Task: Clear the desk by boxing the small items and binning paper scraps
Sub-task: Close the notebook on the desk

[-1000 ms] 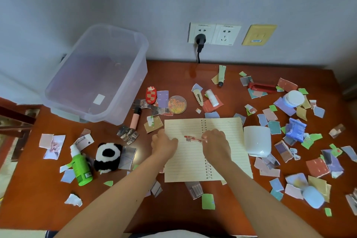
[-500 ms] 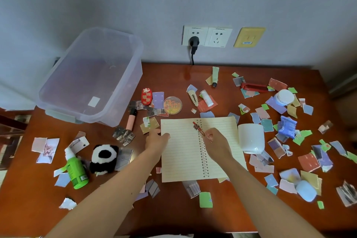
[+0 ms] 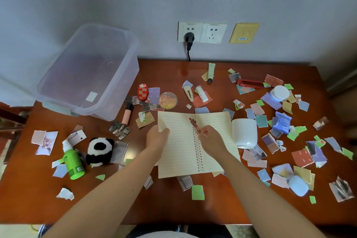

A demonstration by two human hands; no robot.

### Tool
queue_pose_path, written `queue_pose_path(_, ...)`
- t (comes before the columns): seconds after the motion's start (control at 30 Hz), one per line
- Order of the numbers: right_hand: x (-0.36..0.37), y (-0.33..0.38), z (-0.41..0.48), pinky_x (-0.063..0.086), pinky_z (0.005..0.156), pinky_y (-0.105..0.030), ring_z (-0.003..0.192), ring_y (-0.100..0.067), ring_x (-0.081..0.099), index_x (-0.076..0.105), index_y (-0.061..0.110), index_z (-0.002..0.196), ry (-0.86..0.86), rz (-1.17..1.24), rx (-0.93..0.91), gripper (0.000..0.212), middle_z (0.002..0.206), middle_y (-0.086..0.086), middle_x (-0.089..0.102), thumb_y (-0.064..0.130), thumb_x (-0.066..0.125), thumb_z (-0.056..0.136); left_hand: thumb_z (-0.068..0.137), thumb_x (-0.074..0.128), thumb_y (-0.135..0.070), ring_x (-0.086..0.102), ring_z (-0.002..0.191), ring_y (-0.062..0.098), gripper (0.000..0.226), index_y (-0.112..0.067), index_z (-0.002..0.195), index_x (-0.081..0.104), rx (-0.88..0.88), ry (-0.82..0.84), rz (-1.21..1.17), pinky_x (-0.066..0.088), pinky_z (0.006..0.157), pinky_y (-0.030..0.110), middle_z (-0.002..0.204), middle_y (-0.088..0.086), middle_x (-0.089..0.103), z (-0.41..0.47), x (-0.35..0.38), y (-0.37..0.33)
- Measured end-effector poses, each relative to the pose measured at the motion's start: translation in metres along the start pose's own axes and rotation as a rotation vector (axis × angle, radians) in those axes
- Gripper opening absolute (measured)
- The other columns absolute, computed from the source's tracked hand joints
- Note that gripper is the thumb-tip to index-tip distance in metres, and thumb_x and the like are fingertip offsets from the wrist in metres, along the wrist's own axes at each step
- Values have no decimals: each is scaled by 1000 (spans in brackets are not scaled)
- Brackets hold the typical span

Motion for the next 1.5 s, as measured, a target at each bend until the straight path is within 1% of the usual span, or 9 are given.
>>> queue_pose_path(0.1,-3,0,-3,36,61,-15,94,-12,53,54,15,116,40,21,-10,21,113,3,59,23,48,98,93,52,-11,59,79,17,10,-13,102,56,11,14,-47,47,61,28,90,0,61,-9,2,-5)
queue_pose_path(0.23,-8,4,-6,36,59,-17,84,-8,52,54,14,120,85,39,9,25,108,3,58,25,46,99,92,52,-9,63,91,24,19,-13,111,57,47,35,-47,51,69,32,102,5,64,-18,8,-11)
queue_pose_path(0.47,-20,15,-8,43,67,-27,77,-12,53,55,17,91,99,166,7,11,93,0,61,27,55,95,87,50,-15,62,86,17,20,-20,105,58,267,-12,173,52,71,33,95,-4,65,-31,13,-42)
queue_pose_path(0.67,-17,31,-3,48,65,-25,94,-19,63,58,17,105,204,294,71,17,106,-1,65,24,62,91,87,50,-13,62,84,16,19,-23,101,57,254,-65,160,52,76,35,90,-6,64,-32,-12,-52)
queue_pose_path(0.87,0,48,-5,53,68,-33,73,-19,61,57,11,106,239,411,105,20,93,-10,69,7,61,87,88,51,-17,63,87,19,15,-22,102,54,236,-117,208,55,82,42,93,-2,62,-23,-38,-56)
queue_pose_path(0.97,11,46,-9,60,69,-38,75,-22,66,56,9,105,233,472,160,14,97,-14,66,7,58,91,90,50,-17,63,90,20,16,-21,105,53,207,-84,213,54,85,44,96,-2,61,-20,-41,-53)
queue_pose_path(1.1,23,33,-8,61,70,-41,79,-22,71,60,8,98,172,385,212,15,95,-9,67,16,67,87,89,53,-17,65,89,19,14,-29,95,53,199,-27,186,56,85,46,93,-6,63,-21,-33,-43)
queue_pose_path(1.23,29,26,-8,62,68,-41,74,-20,71,62,14,83,159,166,147,13,91,-1,70,25,69,81,86,55,-22,66,90,20,25,-19,110,60,194,12,161,57,84,47,99,-1,67,-19,-27,-40)
queue_pose_path(1.5,39,34,-9,59,76,-45,75,-23,70,69,12,91,169,110,87,16,87,-4,73,15,56,81,86,59,-25,63,89,13,21,-21,106,61,223,28,184,52,75,34,100,-4,66,-15,-22,-40)
Point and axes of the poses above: each hand's wrist, its own z-axis towards the middle knuckle, its own x-axis out of the palm, y = z × x, the point moved 3 cm from there along z, towards the middle knuckle
